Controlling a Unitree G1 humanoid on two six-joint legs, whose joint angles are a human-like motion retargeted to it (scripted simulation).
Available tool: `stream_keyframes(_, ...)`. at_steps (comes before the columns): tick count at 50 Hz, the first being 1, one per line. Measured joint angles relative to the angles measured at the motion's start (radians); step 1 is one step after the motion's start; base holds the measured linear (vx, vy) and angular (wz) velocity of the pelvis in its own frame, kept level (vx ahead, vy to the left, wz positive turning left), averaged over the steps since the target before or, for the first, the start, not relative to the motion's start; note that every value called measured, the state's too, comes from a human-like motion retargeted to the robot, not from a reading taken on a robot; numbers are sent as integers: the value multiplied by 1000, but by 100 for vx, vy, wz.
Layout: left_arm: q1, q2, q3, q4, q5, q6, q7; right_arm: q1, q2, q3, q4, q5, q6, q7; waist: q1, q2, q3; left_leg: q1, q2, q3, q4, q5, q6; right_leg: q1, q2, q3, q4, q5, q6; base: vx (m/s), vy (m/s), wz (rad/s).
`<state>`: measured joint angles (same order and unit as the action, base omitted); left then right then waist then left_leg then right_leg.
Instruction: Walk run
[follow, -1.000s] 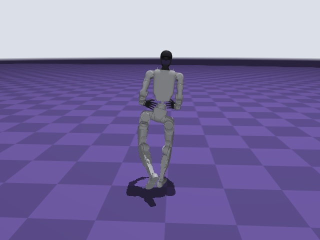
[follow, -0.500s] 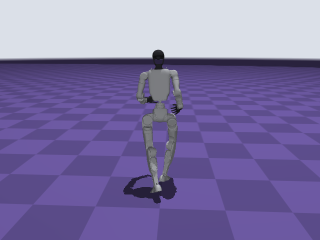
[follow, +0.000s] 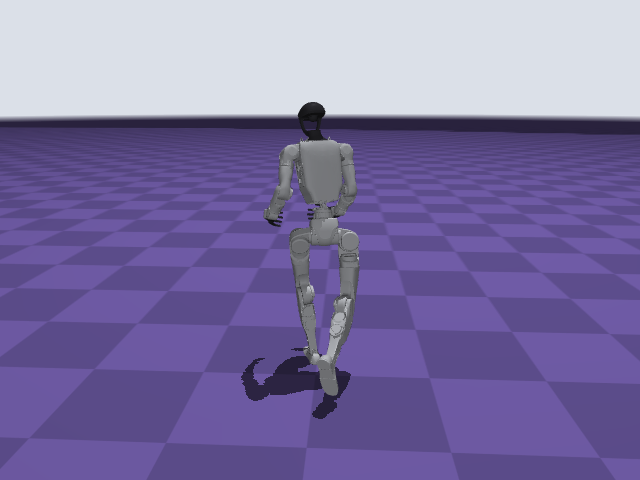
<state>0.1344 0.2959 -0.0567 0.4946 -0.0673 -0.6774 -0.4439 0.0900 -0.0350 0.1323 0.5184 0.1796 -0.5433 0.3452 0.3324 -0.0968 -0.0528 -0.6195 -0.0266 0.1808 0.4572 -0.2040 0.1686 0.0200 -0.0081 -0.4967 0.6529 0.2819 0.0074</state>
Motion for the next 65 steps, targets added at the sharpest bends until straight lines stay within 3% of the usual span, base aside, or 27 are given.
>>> stream_keyframes(3, -56, -26, -104, 70, -31, -3, -21, 82, 28, -44, 147, -92, -50, -103, -91, 18, -19, 49, 38, -57, 200, -222, -33, -253, -26, 86, 351, -165, 26, 22, -7, 7)
stream_keyframes(6, -103, -80, -119, 18, -69, 29, -94, 162, 29, -28, 168, -10, -77, -9, -297, -11, -70, 194, -19, 13, 105, -254, -40, -541, -216, 64, 450, -365, -9, -6, 17, 22)
stream_keyframes(10, -114, -38, -135, -127, -67, 37, -98, 264, -61, -90, 96, -3, -175, -9, -493, -10, -89, 494, -93, 12, -153, 54, -122, -688, -303, -55, 57, -463, -59, 3, 6, 26)
stream_keyframes(12, -91, -41, -151, -175, -36, 59, -77, 300, -84, -131, 63, -30, -206, -84, -550, -8, -97, 606, -84, 59, -219, 303, -151, -705, -264, 19, -189, -449, 5, 116, -31, 68)
stream_keyframes(15, -70, -21, -135, -218, 14, 96, -53, 262, -84, -143, 34, -34, -226, -159, -575, -55, -99, 683, -104, 176, -134, 449, -122, -708, -262, 175, -313, -437, 7, 162, -57, -3)
stream_keyframes(17, -57, -12, -85, -197, 61, 88, -35, 173, -64, -117, 57, -32, -211, -153, -596, -112, -92, 659, -92, 260, 67, 374, -109, -687, -310, 198, -251, -365, -64, 177, -60, -11)
stream_keyframes(18, -45, -13, -51, -170, 84, 80, -34, 128, -62, -92, 71, -27, -209, -142, -572, -140, -109, 635, -82, 348, 155, 341, -81, -707, -309, 234, -145, -489, -102, 185, -52, -35)
stream_keyframes(20, 3, -21, -22, -82, 125, 60, -53, 78, -48, -39, 107, -6, -213, -136, -502, -165, -107, 548, -86, 340, 357, 257, -13, -681, -393, 253, 22, -653, -66, 236, -59, -2)
stream_keyframes(23, 56, -84, -16, 39, 98, 48, -125, -2, -28, -10, 102, 30, -161, -78, -316, -196, -100, 267, -89, 270, 521, 164, -58, -546, -369, 247, -9, -742, -12, 202, -45, -3)
stream_keyframes(25, 79, -101, 7, 69, 53, 25, -153, -41, -42, 16, 42, -2, -95, -11, -227, -149, -97, 149, -32, 262, 446, 86, -64, -387, -270, 164, -149, -683, 11, 93, -27, -59)
stream_keyframes(30, 136, 9, -15, -43, 78, -60, -18, -65, -59, 28, -110, -258, 41, 73, -32, -71, -47, 72, -33, 194, -121, 40, -160, -31, -41, 137, -428, -148, 88, -7, -29, -101)
stream_keyframes(33, 66, -37, -51, -81, 139, -47, 71, -64, -38, 9, -134, -299, 26, 54, 6, -49, -19, 45, -26, 32, -248, 65, -185, 42, -2, 87, -342, 36, 76, 129, -32, -18)
stream_keyframes(35, -6, -39, -73, -83, 167, -18, 86, -41, -28, 0, -102, -304, 16, 55, 2, -25, -9, 16, -14, 40, -133, 37, -26, -4, 14, 99, -140, 11, 103, 248, -39, 21)
stream_keyframes(38, -66, -19, -139, -23, 144, -32, 42, 72, 12, -35, 45, -327, -3, 21, -58, 19, -25, 50, 59, -6, 177, -190, -52, -154, 26, 121, 204, -160, 70, 209, -31, 7)
stream_keyframes(40, -74, -43, -171, 9, 86, -14, -29, 144, 28, -26, 105, -280, -20, 54, -156, 53, -69, 154, 86, 5, 171, -273, -68, -315, -33, 101, 362, -302, 32, 225, -23, -27)
stream_keyframes(43, -82, -55, -151, -13, 23, 1, -114, 232, -21, -52, 80, -185, -92, 105, -308, 57, -124, 320, 11, 47, 5, -202, -108, -510, -175, 26, 278, -455, -57, 172, -21, -10)
stream_keyframes(45, -81, -30, -158, -65, 24, -2, -114, 293, -56, -107, 33, -156, -159, 74, -400, 73, -130, 467, -19, 58, -121, -23, -149, -564, -214, -70, 70, -492, -83, 157, -20, 109)
stream_keyframes(48, -54, -27, -192, -125, 44, 27, -81, 346, -62, -145, -6, -109, -203, 31, -505, 51, -116, 648, -36, 136, -203, 295, -193, -586, -185, 15, -284, -473, 5, 150, -34, 119)
stream_keyframes(50, -40, -29, -190, -150, 44, 52, -74, 323, -59, -140, -12, -96, -191, 36, -505, 1, -98, 712, -78, 166, -156, 382, -187, -591, -195, 112, -377, -452, 5, 127, -39, -16)
stream_keyframes(52, -28, -43, -152, -129, 28, 42, -58, 244, -49, -119, 10, -89, -197, 22, -508, -68, -80, 715, -101, 232, -20, 323, -176, -595, -237, 207, -334, -385, -21, 138, -38, -8)
stream_keyframes(53, -20, -78, -113, -85, 30, 20, -44, 197, -33, -97, 34, -80, -211, -4, -503, -82, -80, 694, -72, 287, 61, 277, -150, -611, -207, 297, -253, -469, -94, 157, -37, 0)
stream_keyframes(54, -15, -140, -76, -18, 47, -3, -34, 150, 8, -75, 66, -76, -229, -55, -481, -93, -89, 660, -70, 315, 131, 229, -120, -628, -225, 322, -158, -533, -104, 174, -38, -11)
stream_keyframes(56, 1, -245, -51, 120, 93, -43, -32, 69, 114, -39, 97, -32, -256, -147, -407, -102, -96, 540, -76, 286, 282, 140, -92, -602, -296, 288, -23, -636, -62, 178, -27, 5)
stream_keyframes(58, 34, -216, -77, 163, 130, -55, -47, -14, 152, 17, 58, 34, -247, -137, -297, -109, -92, 387, -73, 247, 368, 72, -115, -506, -299, 271, -33, -690, -29, 177, -27, -30)
stream_keyframes(61, 96, -125, -17, 118, 182, -65, -66, -112, 72, 11, -29, -66, -112, -23, -192, -53, -93, 226, -17, 181, 252, -6, -124, -282, -168, 165, -238, -603, 1, 158, -25, -21)
stream_keyframes(63, 139, -116, 37, 110, 163, -52, -71, -124, 45, 15, -74, -162, 10, -17, -116, -35, -76, 174, 0, 166, 67, -5, -140, -127, -90, 107, -373, -454, 24, 123, -29, -79)
stream_keyframes(65, 164, -130, 70, 112, 128, -47, -70, -112, 46, 18, -102, -175, 49, 10, -54, -32, -49, 152, -23, 126, -131, 8, -170, -14, -38, 122, -436, -273, 49, 155, -36, -65)
